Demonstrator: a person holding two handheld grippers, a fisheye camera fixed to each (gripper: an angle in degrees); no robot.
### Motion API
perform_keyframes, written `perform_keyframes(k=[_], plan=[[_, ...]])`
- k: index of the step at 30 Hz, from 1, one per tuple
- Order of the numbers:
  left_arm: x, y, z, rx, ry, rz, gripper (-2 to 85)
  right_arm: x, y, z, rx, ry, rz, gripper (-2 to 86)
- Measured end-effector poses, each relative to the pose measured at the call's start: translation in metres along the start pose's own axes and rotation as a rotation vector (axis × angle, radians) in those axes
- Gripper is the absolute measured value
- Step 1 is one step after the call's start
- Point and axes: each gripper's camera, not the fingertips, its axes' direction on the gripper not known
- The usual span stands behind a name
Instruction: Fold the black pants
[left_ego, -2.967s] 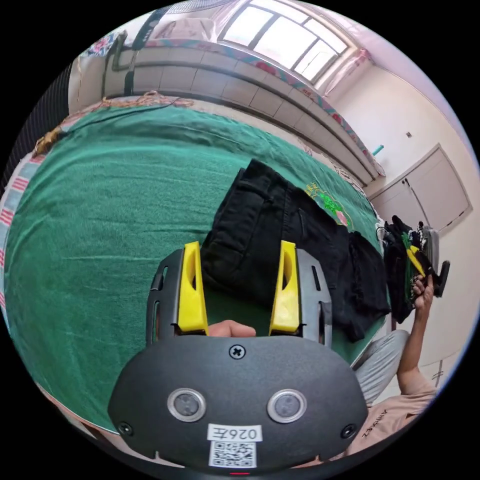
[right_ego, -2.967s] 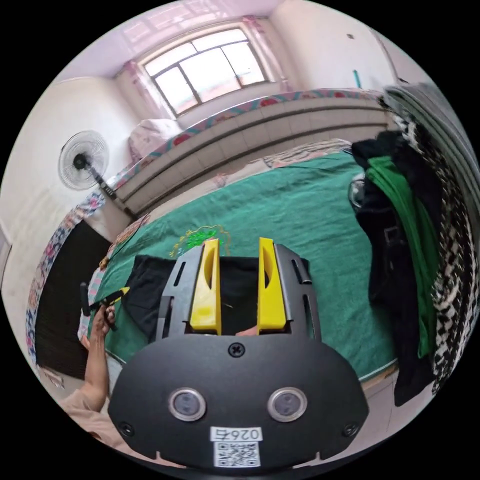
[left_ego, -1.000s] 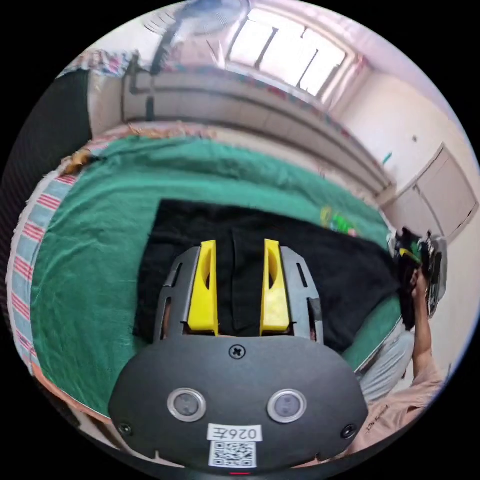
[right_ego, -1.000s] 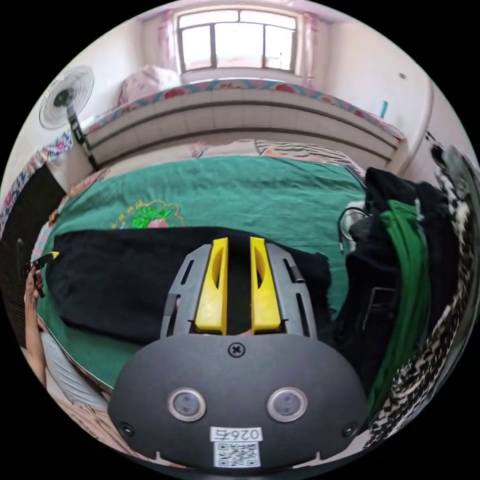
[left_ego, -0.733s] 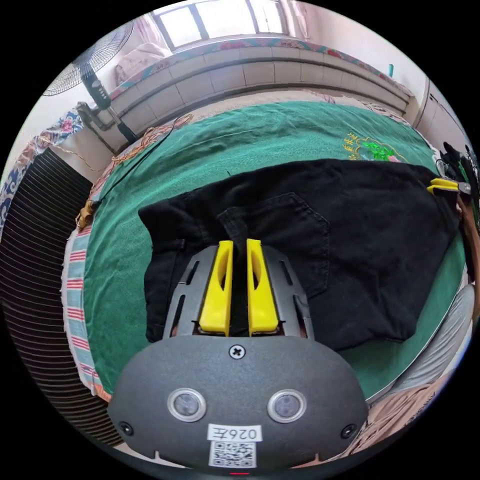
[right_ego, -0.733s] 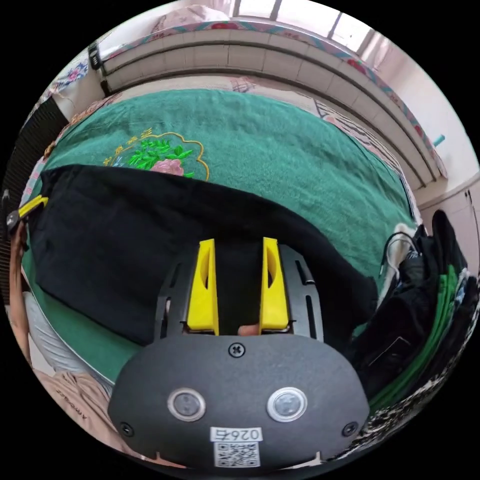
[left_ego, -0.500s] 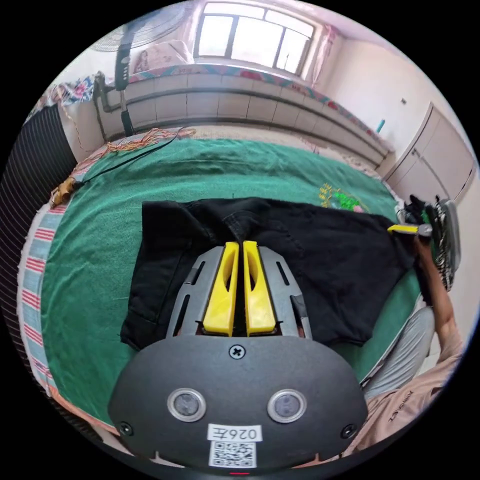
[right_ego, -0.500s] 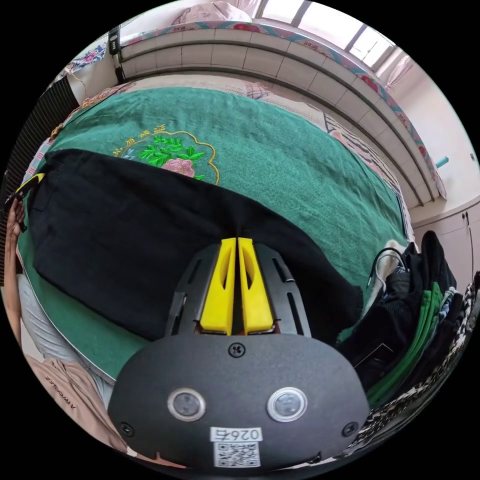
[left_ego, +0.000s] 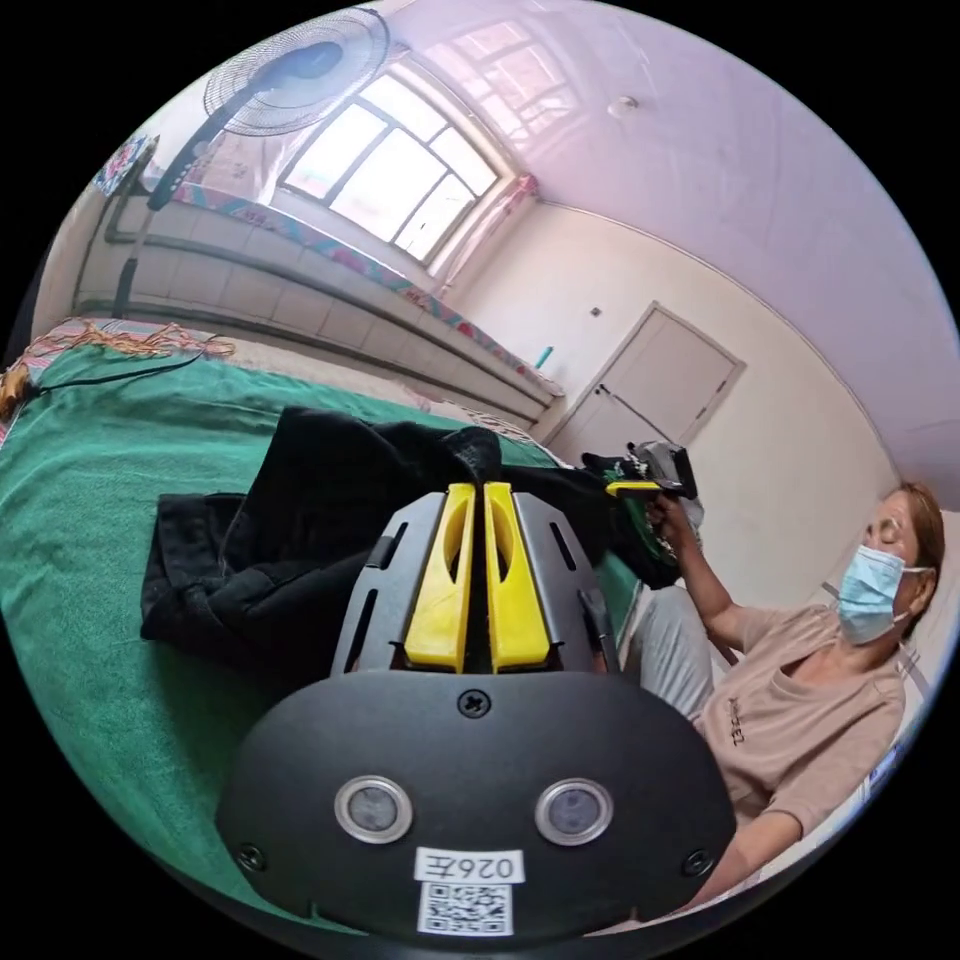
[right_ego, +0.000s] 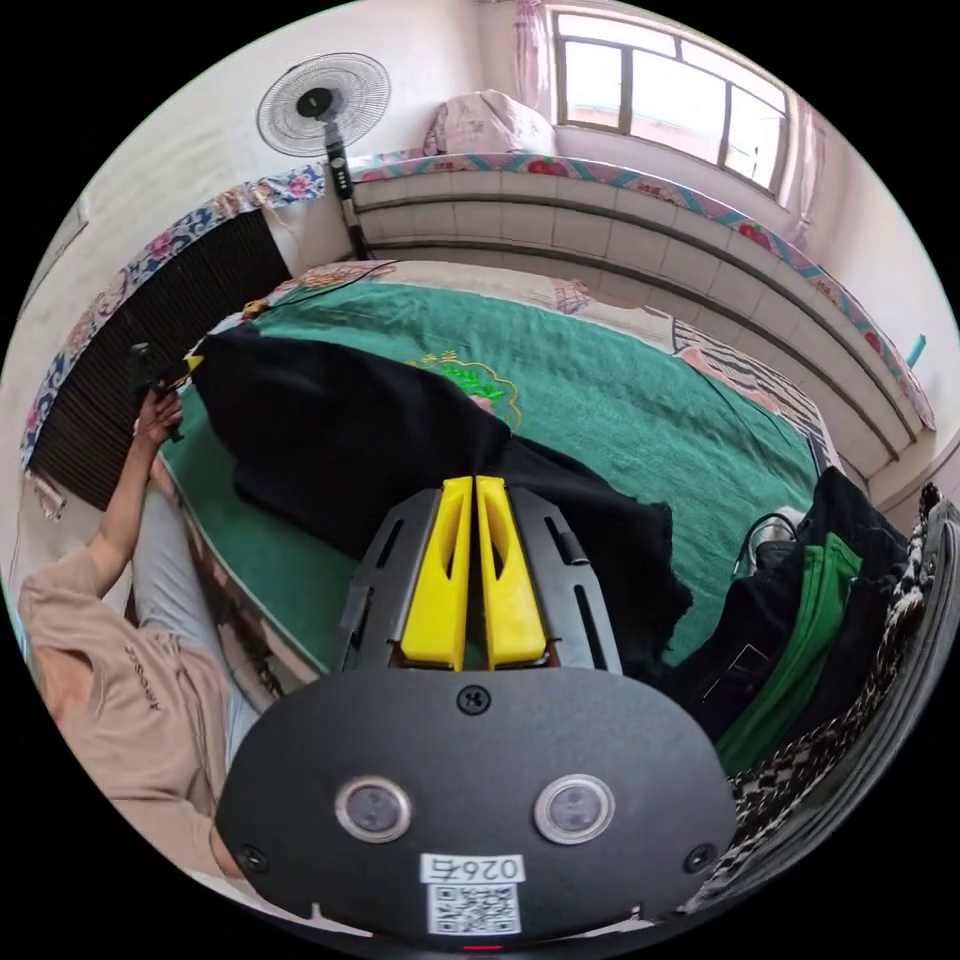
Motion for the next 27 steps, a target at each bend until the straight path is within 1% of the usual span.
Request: perform_keyframes(k=[2, 5, 7, 9, 10, 11, 13, 15, 16, 18, 20, 21, 22, 23, 24, 25, 27], plan=[[0.006, 0.004, -0.005, -0.039, 0.02, 0.006, -0.9, -0.03, 0.044, -0.025, -0.014, -0.041, -0.039, -1.5], [0.012, 0.015, -0.01, -0.171, 0.013, -0.012, -0.9, -0.063, 0.1, -0.021, -0.084, -0.083, -0.08, -1.6], [0.019, 0.026, -0.006, -0.353, -0.012, -0.017, -0.8, -0.077, 0.122, -0.006, -0.167, -0.101, -0.107, -1.6], [0.031, 0.035, 0.001, -0.481, -0.049, 0.018, -0.8, -0.088, 0.136, 0.013, -0.258, -0.091, -0.127, -1.6], [0.041, 0.041, 0.007, -0.554, -0.079, 0.047, -0.7, -0.09, 0.14, 0.028, -0.32, -0.082, -0.117, -1.6], [0.046, 0.043, 0.01, -0.59, -0.096, 0.058, -0.7, -0.085, 0.143, 0.042, -0.379, -0.089, -0.078, -1.6], [0.062, 0.053, 0.02, -0.704, -0.162, 0.08, -0.6, -0.076, 0.15, 0.062, -0.468, -0.144, -0.024, -1.6], [0.073, 0.056, 0.017, -0.737, -0.201, 0.089, -0.5, -0.068, 0.16, 0.076, -0.534, -0.217, 0.013, -1.6], [0.079, 0.056, 0.008, -0.731, -0.22, 0.08, -0.4, -0.065, 0.165, 0.078, -0.55, -0.246, 0.019, -1.6], [0.085, 0.052, -0.015, -0.667, -0.233, 0.046, -0.5, -0.059, 0.164, 0.056, -0.493, -0.242, 0.031, -1.5], [0.089, 0.049, -0.048, -0.565, -0.282, -0.013, -0.8, -0.044, 0.155, -0.014, -0.268, -0.251, 0.073, -1.4], [0.089, 0.048, -0.072, -0.484, -0.336, -0.067, -0.9, -0.038, 0.154, -0.033, -0.198, -0.256, 0.091, -1.3], [0.086, 0.05, -0.098, -0.375, -0.383, -0.152, -0.9, -0.029, 0.153, -0.066, -0.073, -0.253, 0.127, -1.2], [0.083, 0.051, -0.111, -0.305, -0.414, -0.213, -0.9, -0.025, 0.153, -0.091, 0.043, -0.219, 0.154, -1.1], [0.083, 0.053, -0.135, -0.152, -0.492, -0.307, -1.0, -0.025, 0.152, -0.098, 0.088, -0.192, 0.169, -1.0], [0.093, 0.053, -0.147, -0.011, -0.564, -0.309, -1.0, -0.029, 0.147, -0.104, 0.142, -0.14, 0.183, -1.0], [0.118, 0.048, -0.145, 0.14, -0.604, -0.231, -1.0, -0.04, 0.129, -0.091, 0.157, -0.066, 0.177, -0.9]])
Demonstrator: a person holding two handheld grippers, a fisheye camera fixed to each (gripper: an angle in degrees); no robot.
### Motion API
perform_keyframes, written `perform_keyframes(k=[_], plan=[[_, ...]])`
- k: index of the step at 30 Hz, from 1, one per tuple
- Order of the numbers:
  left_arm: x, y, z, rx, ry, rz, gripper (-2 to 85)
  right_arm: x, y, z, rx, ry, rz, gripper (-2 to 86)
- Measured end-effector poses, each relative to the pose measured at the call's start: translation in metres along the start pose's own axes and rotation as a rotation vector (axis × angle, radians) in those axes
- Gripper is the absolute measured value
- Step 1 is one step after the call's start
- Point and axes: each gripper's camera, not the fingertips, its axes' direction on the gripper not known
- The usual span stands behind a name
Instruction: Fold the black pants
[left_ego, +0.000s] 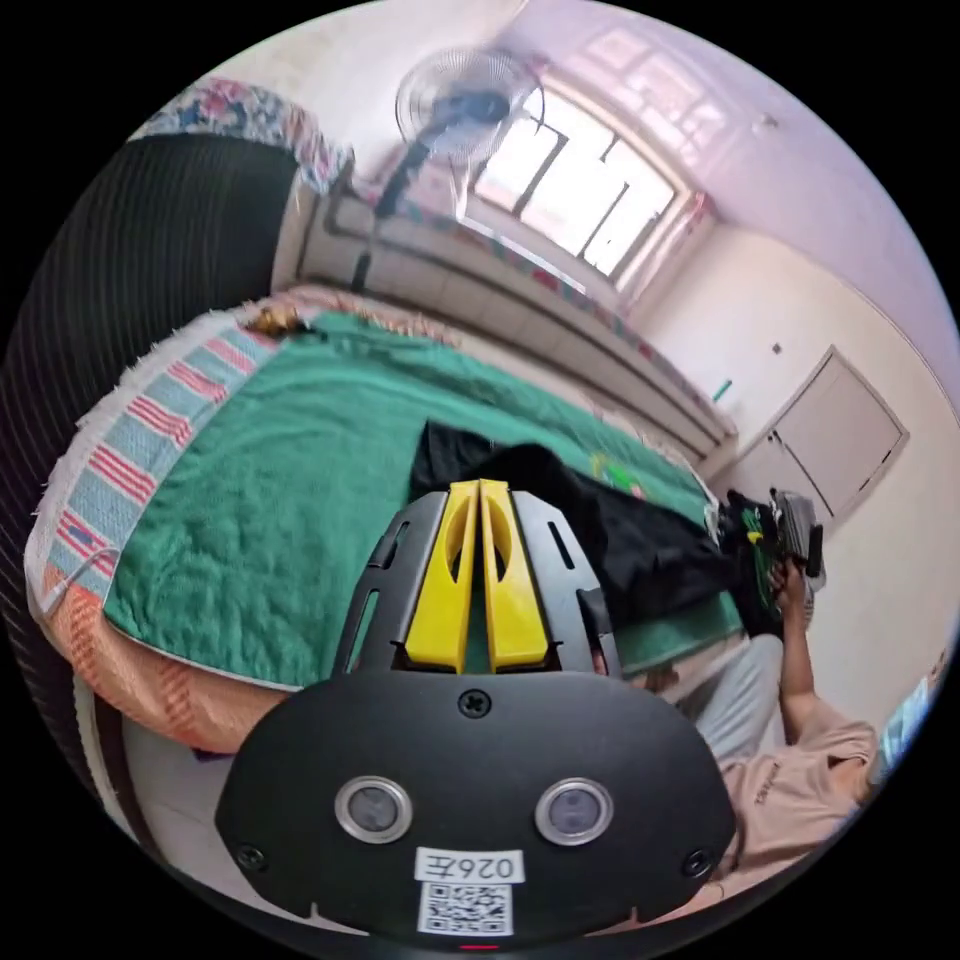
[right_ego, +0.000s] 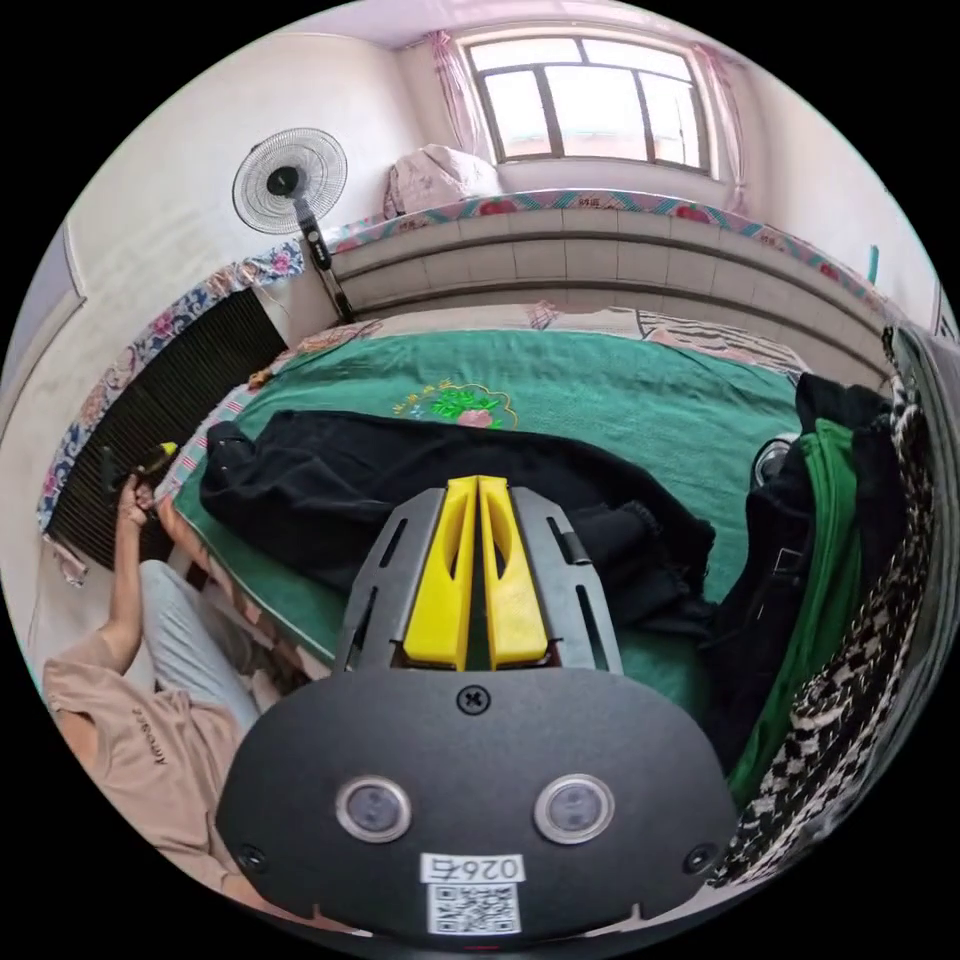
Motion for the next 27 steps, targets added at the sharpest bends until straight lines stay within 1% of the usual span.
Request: perform_keyframes(k=[1, 2, 3, 4, 5, 6, 7, 8, 10, 11, 12, 14, 15, 16, 18, 20, 22, 23, 24, 25, 26, 27], plan=[[0.022, -0.001, 0.002, 0.067, 0.007, 0.053, -1.0, -0.011, -0.012, 0.023, -0.018, 0.042, -0.019, -0.9], [0.034, -0.003, 0.006, 0.083, 0.009, 0.085, -1.0, -0.022, -0.027, 0.053, -0.066, 0.083, -0.044, -0.9], [0.059, -0.006, 0.021, 0.077, 0.009, 0.156, -1.0, -0.027, -0.034, 0.072, -0.101, 0.101, -0.059, -0.9], [0.084, -0.01, 0.045, 0.029, 0.01, 0.225, -1.0, -0.038, -0.047, 0.111, -0.187, 0.14, -0.087, -0.9], [0.094, -0.011, 0.059, -0.006, 0.009, 0.25, -1.0, -0.047, -0.056, 0.158, -0.295, 0.188, -0.115, -0.9], [0.114, -0.012, 0.09, -0.092, 0.003, 0.285, -1.0, -0.051, -0.059, 0.183, -0.363, 0.214, -0.126, -0.9], [0.132, -0.009, 0.124, -0.224, -0.023, 0.34, -1.0, -0.054, -0.059, 0.234, -0.523, 0.268, -0.134, -0.9], [0.14, -0.007, 0.141, -0.297, -0.061, 0.371, -1.0, -0.056, -0.051, 0.274, -0.658, 0.325, -0.14, -0.9], [0.162, 0.014, 0.199, -0.635, -0.303, 0.544, -1.0, -0.06, -0.036, 0.305, -0.783, 0.401, -0.162, -0.9], [0.165, 0.021, 0.207, -0.708, -0.344, 0.592, -1.0, -0.063, -0.028, 0.312, -0.835, 0.451, -0.186, -0.9], [0.17, 0.032, 0.21, -0.771, -0.384, 0.667, -1.0, -0.064, -0.023, 0.313, -0.864, 0.458, -0.201, -0.9], [0.171, 0.04, 0.198, -0.83, -0.38, 0.716, -1.0, -0.059, -0.003, 0.31, -0.972, 0.392, -0.248, -1.0], [0.163, 0.046, 0.19, -0.898, -0.365, 0.713, -1.0, -0.056, 0.001, 0.307, -0.99, 0.371, -0.256, -1.0], [0.152, 0.052, 0.179, -0.93, -0.355, 0.709, -1.0, -0.048, 0.005, 0.296, -1.003, 0.319, -0.266, -1.1], [0.13, 0.056, 0.156, -0.904, -0.312, 0.686, -1.0, -0.028, 0.002, 0.272, -1.016, 0.226, -0.24, -1.2], [0.101, 0.048, 0.128, -0.823, -0.227, 0.574, -1.0, 0.009, -0.004, 0.241, -1.028, 0.115, -0.169, -1.3], [0.054, 0.034, 0.077, -0.598, -0.09, 0.397, -1.0, 0.032, -0.011, 0.217, -1.028, 0.056, -0.145, -1.4], [0.042, 0.032, 0.063, -0.526, -0.053, 0.356, -1.0, 0.046, -0.02, 0.197, -1.011, 0.031, -0.129, -1.4], [0.015, 0.031, 0.034, -0.365, 0.049, 0.272, -1.0, 0.052, -0.026, 0.186, -0.997, 0.019, -0.122, -1.4], [-0.014, 0.034, 0.011, -0.205, 0.17, 0.164, -1.0, 0.064, -0.04, 0.159, -0.954, 0.006, -0.11, -1.4], [-0.029, 0.037, 0.003, -0.134, 0.23, 0.108, -1.0, 0.076, -0.06, 0.127, -0.885, 0.014, -0.092, -1.3], [-0.053, 0.044, -0.006, -0.029, 0.329, 0.023, -1.0, 0.083, -0.071, 0.109, -0.844, 0.019, -0.08, -1.3]])
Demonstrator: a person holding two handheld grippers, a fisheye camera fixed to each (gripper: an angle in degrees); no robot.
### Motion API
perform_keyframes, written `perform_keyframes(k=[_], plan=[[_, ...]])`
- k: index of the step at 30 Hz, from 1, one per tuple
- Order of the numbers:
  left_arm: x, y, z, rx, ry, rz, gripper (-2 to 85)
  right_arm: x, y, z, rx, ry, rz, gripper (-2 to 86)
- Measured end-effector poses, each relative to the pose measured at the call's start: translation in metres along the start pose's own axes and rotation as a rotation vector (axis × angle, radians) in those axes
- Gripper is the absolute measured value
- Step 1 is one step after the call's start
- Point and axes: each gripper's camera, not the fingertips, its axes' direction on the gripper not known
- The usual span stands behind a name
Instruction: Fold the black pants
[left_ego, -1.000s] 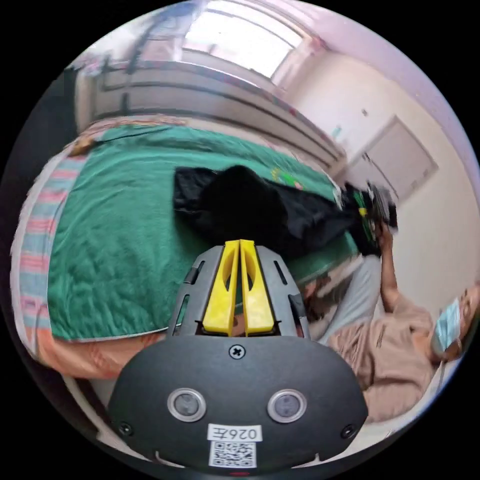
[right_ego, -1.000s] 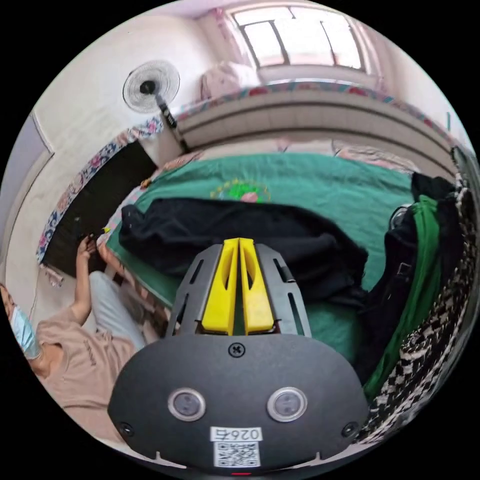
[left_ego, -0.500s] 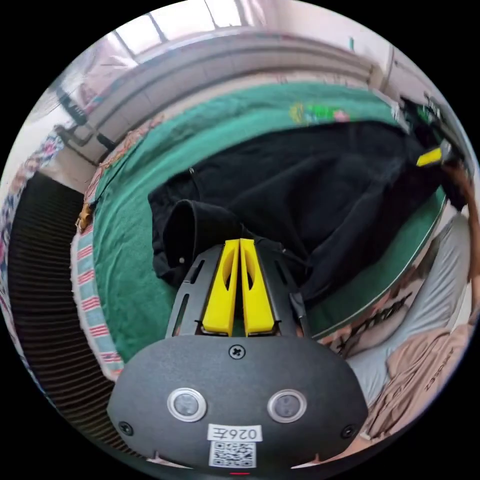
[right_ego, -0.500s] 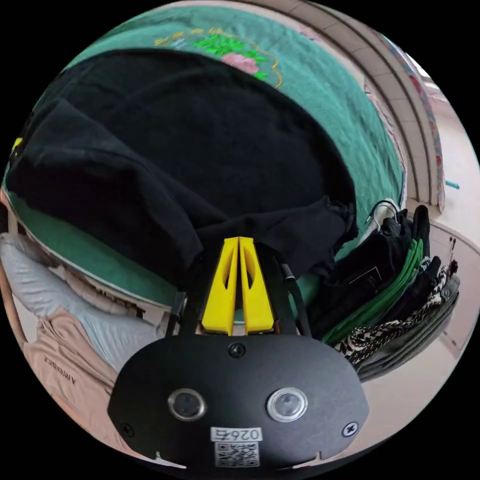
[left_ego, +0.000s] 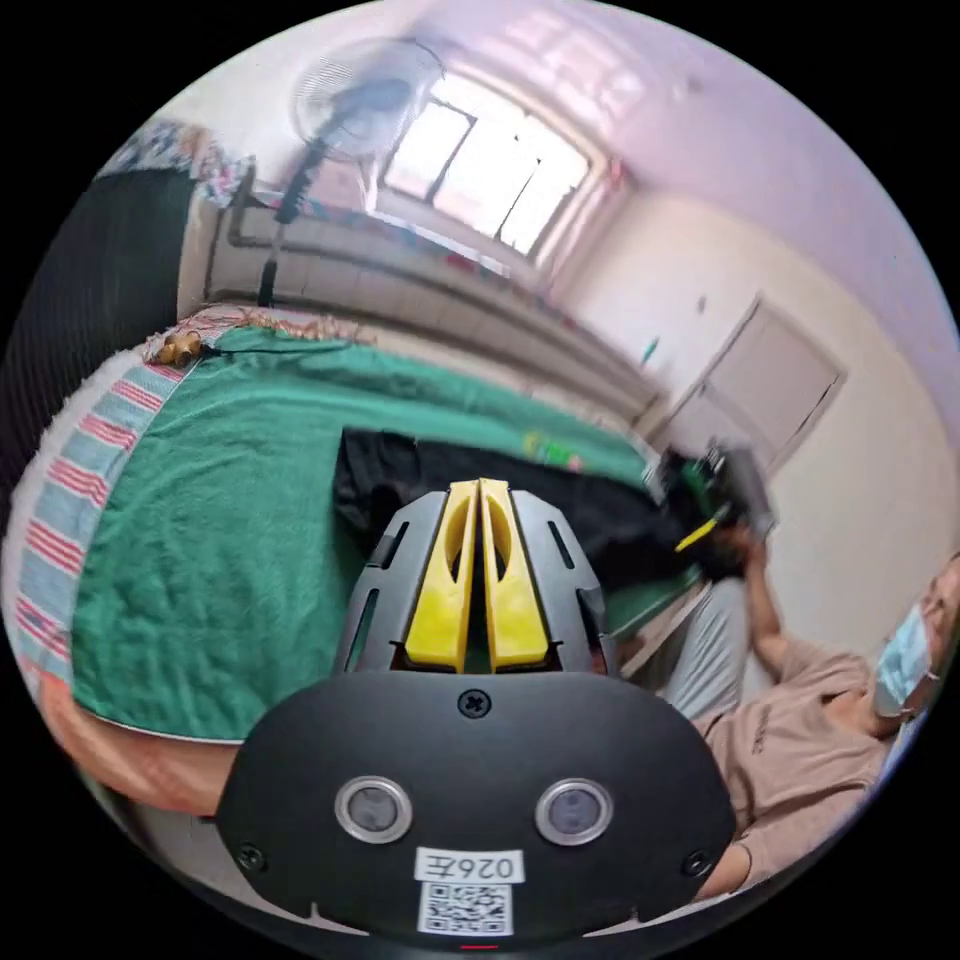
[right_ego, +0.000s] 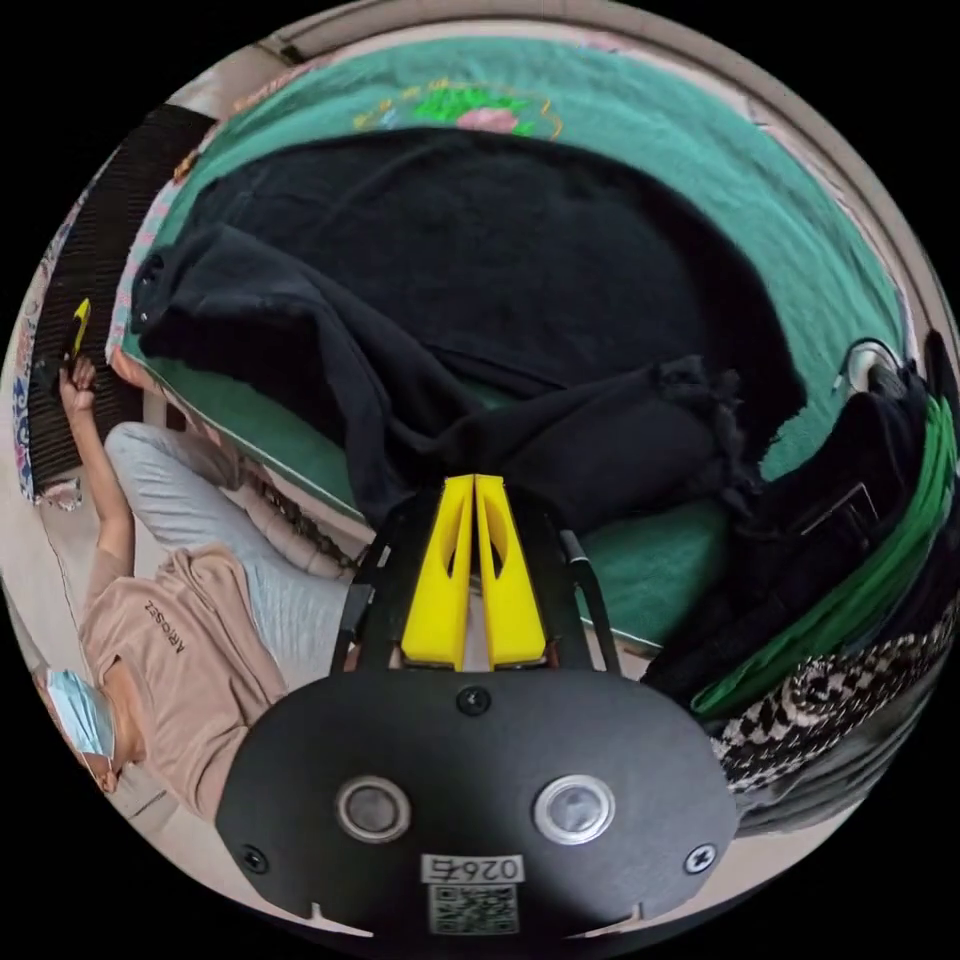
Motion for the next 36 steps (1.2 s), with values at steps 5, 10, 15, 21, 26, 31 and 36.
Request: perform_keyframes(k=[5, 10, 15, 21, 26, 31, 36], plan=[[-0.021, 0.019, 0.007, 0.031, -0.14, -0.009, -1.0, 0.071, 0.07, -0.176, 0.458, -0.087, 0.115, -1.0], [-0.077, 0.026, 0.058, -0.085, -0.394, -0.057, -0.5, 0.132, 0.125, -0.274, 0.765, -0.11, 0.151, -1.0], [-0.124, 0.006, 0.066, 0.082, -0.34, -0.104, 5.6, 0.175, 0.227, -0.352, 1.179, 0.127, 0.228, -0.8], [-0.168, -0.004, 0.123, -0.07, -0.411, -0.034, 10.8, 0.324, 0.198, -0.383, 1.179, 0.054, 0.444, -0.5], [-0.204, -0.024, 0.181, -0.317, -0.439, 0.037, 17.6, 0.486, 0.064, -0.319, 0.869, 0.061, 0.531, 5.0], [-0.237, -0.03, 0.25, -0.48, -0.426, 0.02, 21.8, 0.6, -0.063, -0.229, 0.691, -0.134, 0.481, 13.8], [-0.239, -0.025, 0.272, -0.513, -0.466, 0.122, 21.7, 0.599, -0.151, -0.147, 0.5, 0.004, 0.367, 15.1]])
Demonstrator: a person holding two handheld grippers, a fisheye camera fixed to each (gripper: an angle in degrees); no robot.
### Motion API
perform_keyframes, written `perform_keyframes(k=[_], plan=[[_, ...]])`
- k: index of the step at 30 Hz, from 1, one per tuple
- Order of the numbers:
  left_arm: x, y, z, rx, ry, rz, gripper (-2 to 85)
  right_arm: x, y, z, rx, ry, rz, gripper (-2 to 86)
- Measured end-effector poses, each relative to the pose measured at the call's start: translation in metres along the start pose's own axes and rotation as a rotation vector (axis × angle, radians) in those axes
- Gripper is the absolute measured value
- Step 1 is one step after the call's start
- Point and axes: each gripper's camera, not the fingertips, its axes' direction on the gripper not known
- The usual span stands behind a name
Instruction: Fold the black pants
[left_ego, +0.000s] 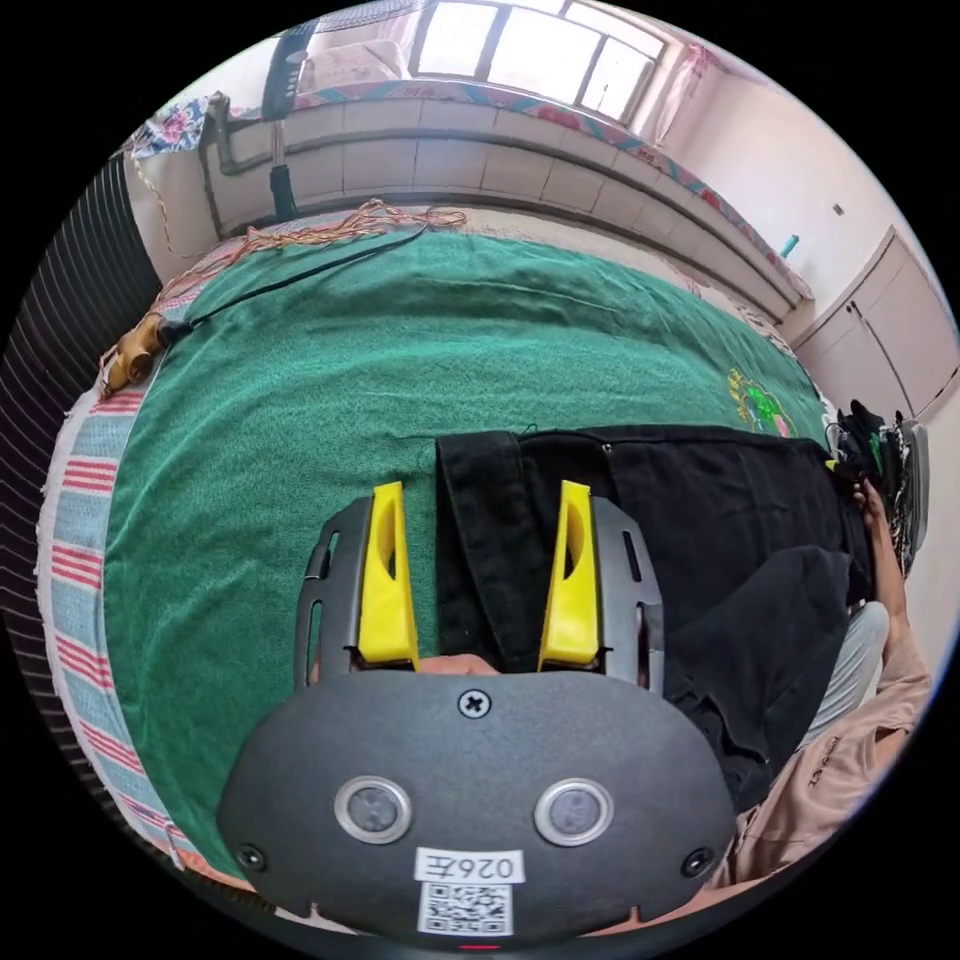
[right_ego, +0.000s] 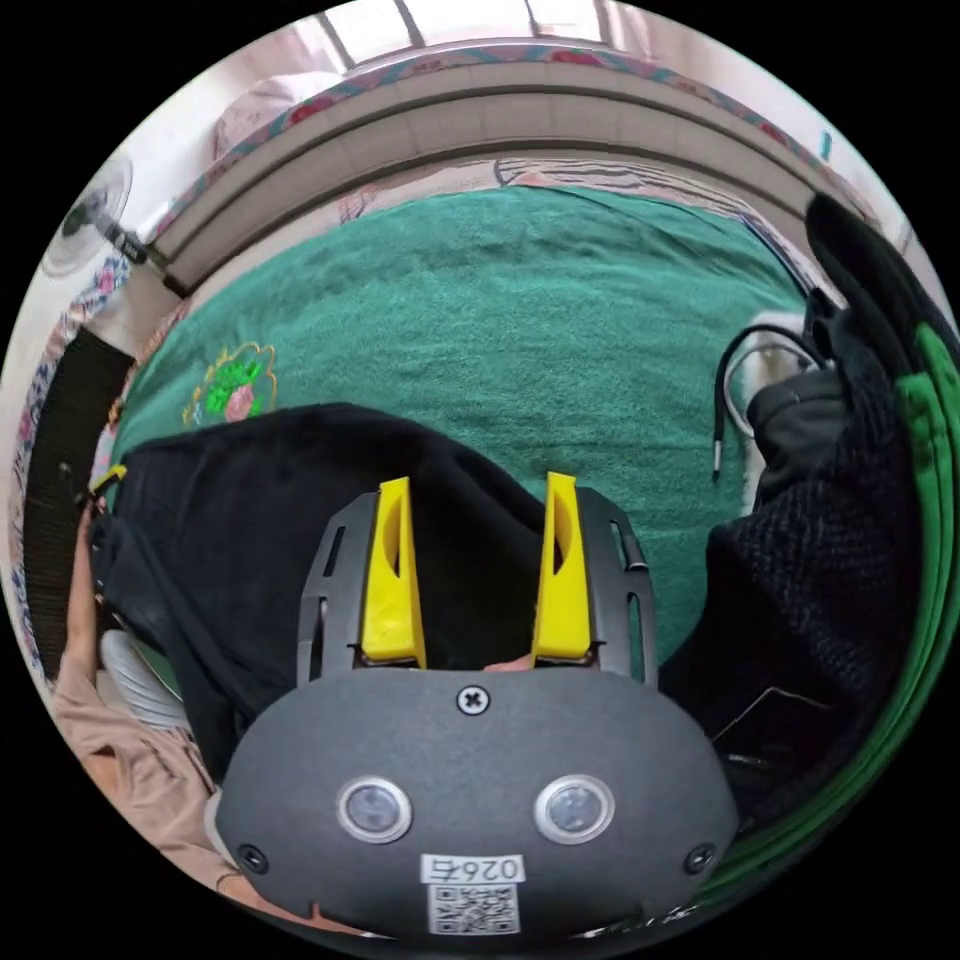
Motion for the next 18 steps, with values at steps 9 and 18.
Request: perform_keyframes(k=[9, 18], plan=[[-0.025, 0.019, 0.021, 0.074, 0.214, -0.022, 8.0, 0.003, 0.025, 0.104, 0.005, 0.067, 0.031, 8.4], [-0.026, 0.022, -0.017, 0.232, 0.231, -0.009, 5.6, -0.059, 0.054, 0.133, 0.071, 0.249, -0.065, -0.3]])
